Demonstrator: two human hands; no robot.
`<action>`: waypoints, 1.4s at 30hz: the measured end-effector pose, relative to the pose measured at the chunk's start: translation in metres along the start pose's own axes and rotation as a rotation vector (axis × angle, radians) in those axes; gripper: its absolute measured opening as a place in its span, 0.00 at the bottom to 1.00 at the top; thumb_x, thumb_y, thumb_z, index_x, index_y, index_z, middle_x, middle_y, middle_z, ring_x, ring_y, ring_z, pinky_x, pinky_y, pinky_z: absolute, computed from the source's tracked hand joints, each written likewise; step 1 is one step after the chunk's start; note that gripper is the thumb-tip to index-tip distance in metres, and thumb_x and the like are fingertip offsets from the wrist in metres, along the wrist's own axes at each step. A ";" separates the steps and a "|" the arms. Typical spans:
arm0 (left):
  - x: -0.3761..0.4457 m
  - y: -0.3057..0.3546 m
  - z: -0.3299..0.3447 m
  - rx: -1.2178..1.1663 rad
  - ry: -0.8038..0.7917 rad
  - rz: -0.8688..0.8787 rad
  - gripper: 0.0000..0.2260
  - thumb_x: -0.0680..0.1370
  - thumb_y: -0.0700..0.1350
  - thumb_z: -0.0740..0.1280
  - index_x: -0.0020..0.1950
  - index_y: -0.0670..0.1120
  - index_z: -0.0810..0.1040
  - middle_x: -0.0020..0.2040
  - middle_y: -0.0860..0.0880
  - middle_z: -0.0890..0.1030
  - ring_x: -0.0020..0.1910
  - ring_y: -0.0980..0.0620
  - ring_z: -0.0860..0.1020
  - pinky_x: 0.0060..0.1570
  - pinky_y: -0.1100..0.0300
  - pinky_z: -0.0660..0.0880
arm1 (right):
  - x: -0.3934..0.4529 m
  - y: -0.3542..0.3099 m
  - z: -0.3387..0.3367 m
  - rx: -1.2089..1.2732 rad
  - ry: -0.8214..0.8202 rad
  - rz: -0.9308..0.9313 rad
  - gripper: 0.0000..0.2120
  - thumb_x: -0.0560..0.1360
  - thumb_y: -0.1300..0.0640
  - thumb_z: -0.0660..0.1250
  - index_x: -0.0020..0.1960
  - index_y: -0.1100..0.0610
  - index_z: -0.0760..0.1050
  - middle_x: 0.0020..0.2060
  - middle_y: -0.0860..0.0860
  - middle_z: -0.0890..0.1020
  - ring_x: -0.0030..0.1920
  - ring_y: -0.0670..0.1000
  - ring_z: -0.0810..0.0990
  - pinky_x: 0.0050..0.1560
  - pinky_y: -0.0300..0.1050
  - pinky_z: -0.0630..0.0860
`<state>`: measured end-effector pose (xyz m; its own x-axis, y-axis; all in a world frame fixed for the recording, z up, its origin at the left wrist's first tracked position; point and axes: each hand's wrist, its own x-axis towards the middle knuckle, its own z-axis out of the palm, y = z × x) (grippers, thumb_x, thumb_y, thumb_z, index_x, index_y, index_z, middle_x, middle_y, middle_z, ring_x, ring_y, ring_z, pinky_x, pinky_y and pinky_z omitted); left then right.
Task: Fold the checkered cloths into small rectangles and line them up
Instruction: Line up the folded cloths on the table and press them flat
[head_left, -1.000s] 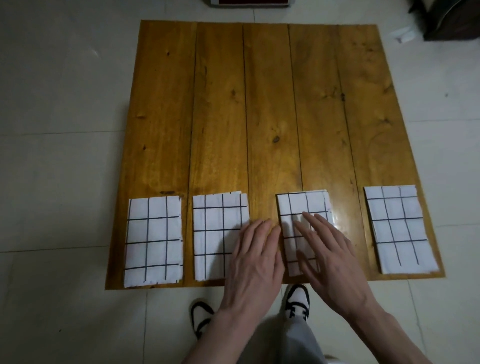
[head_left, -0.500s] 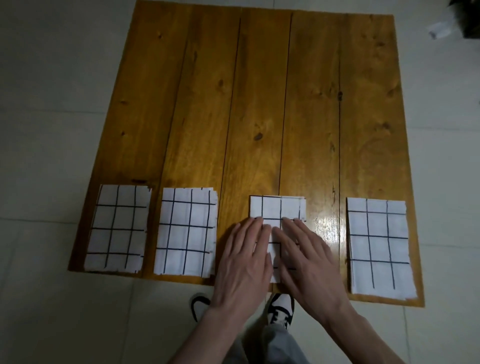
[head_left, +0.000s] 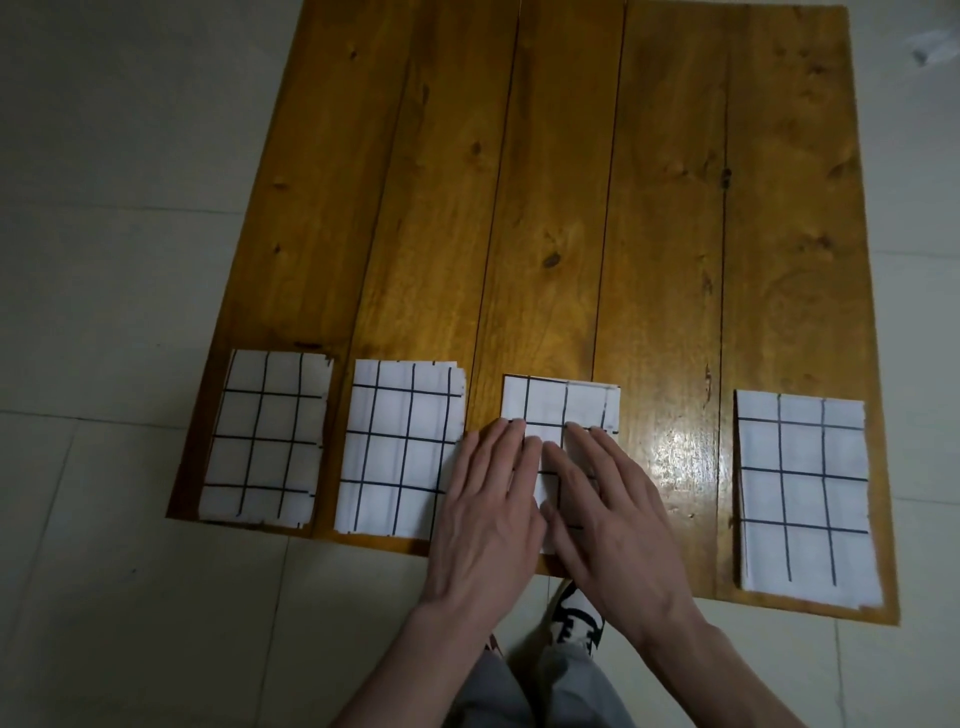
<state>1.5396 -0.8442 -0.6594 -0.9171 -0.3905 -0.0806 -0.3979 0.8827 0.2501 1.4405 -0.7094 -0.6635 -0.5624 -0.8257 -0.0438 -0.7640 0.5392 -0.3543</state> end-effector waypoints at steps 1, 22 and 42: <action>0.001 -0.001 -0.001 -0.002 0.003 0.001 0.26 0.82 0.49 0.52 0.79 0.43 0.69 0.80 0.44 0.69 0.81 0.46 0.64 0.80 0.43 0.61 | 0.001 -0.001 0.000 -0.005 0.001 0.002 0.26 0.85 0.46 0.60 0.80 0.54 0.67 0.81 0.53 0.66 0.83 0.54 0.60 0.79 0.52 0.61; 0.005 -0.003 -0.005 -0.063 0.033 -0.011 0.25 0.81 0.47 0.61 0.78 0.42 0.70 0.79 0.42 0.70 0.80 0.45 0.65 0.80 0.44 0.62 | 0.005 0.003 0.002 -0.008 -0.063 0.005 0.27 0.86 0.45 0.57 0.83 0.51 0.61 0.84 0.50 0.57 0.85 0.50 0.50 0.82 0.59 0.57; 0.040 0.138 0.005 -0.276 0.045 0.127 0.19 0.84 0.45 0.63 0.76 0.45 0.72 0.77 0.47 0.72 0.79 0.49 0.67 0.78 0.47 0.66 | -0.050 0.138 -0.085 0.035 0.071 0.133 0.29 0.82 0.52 0.62 0.82 0.54 0.63 0.81 0.51 0.65 0.80 0.53 0.65 0.74 0.62 0.69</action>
<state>1.4473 -0.7367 -0.6325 -0.9545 -0.2981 0.0094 -0.2522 0.8234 0.5084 1.3368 -0.5797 -0.6307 -0.6795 -0.7332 -0.0268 -0.6707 0.6355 -0.3825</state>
